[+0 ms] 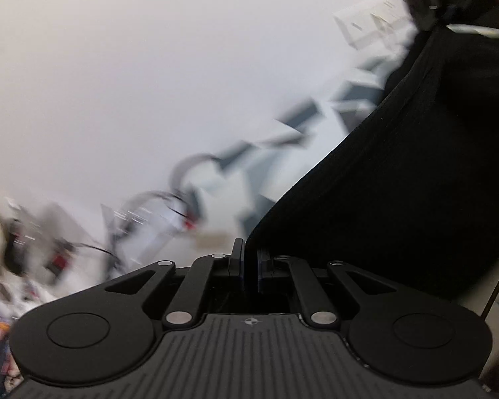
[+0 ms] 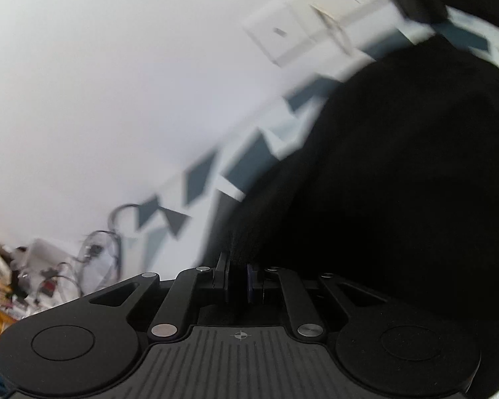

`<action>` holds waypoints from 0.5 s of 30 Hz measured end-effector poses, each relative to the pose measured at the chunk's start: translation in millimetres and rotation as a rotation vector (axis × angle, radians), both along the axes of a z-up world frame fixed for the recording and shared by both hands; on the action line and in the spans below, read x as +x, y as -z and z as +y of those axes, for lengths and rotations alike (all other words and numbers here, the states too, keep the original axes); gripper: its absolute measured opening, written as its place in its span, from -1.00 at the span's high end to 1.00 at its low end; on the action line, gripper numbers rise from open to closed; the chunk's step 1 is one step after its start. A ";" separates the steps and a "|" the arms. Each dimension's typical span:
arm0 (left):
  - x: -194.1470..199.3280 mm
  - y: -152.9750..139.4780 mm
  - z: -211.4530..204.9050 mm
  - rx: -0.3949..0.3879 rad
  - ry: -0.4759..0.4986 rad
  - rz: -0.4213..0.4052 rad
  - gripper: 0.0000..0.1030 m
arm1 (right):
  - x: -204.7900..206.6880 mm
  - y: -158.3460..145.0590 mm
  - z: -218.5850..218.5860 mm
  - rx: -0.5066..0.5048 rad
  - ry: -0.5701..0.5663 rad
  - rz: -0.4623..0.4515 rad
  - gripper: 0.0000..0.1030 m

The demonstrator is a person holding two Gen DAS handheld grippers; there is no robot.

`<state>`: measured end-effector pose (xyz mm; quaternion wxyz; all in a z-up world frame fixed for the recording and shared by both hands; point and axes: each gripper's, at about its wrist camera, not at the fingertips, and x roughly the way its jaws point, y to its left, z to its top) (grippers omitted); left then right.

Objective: Fold clothes
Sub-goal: 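Lift the garment with both grippers and lower it onto the table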

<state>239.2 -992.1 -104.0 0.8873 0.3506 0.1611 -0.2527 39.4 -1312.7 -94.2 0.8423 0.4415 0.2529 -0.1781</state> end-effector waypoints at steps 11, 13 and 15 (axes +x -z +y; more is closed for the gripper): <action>-73.2 30.9 24.5 0.059 -0.052 0.113 0.85 | -55.2 9.9 41.3 -0.083 -0.239 0.127 0.83; -81.7 58.4 21.6 0.110 -0.065 0.156 0.85 | -59.4 38.8 46.5 -0.076 -0.237 0.196 0.83; -86.0 73.4 21.2 0.126 -0.091 0.203 0.76 | -63.6 67.7 51.4 -0.069 -0.233 0.263 0.80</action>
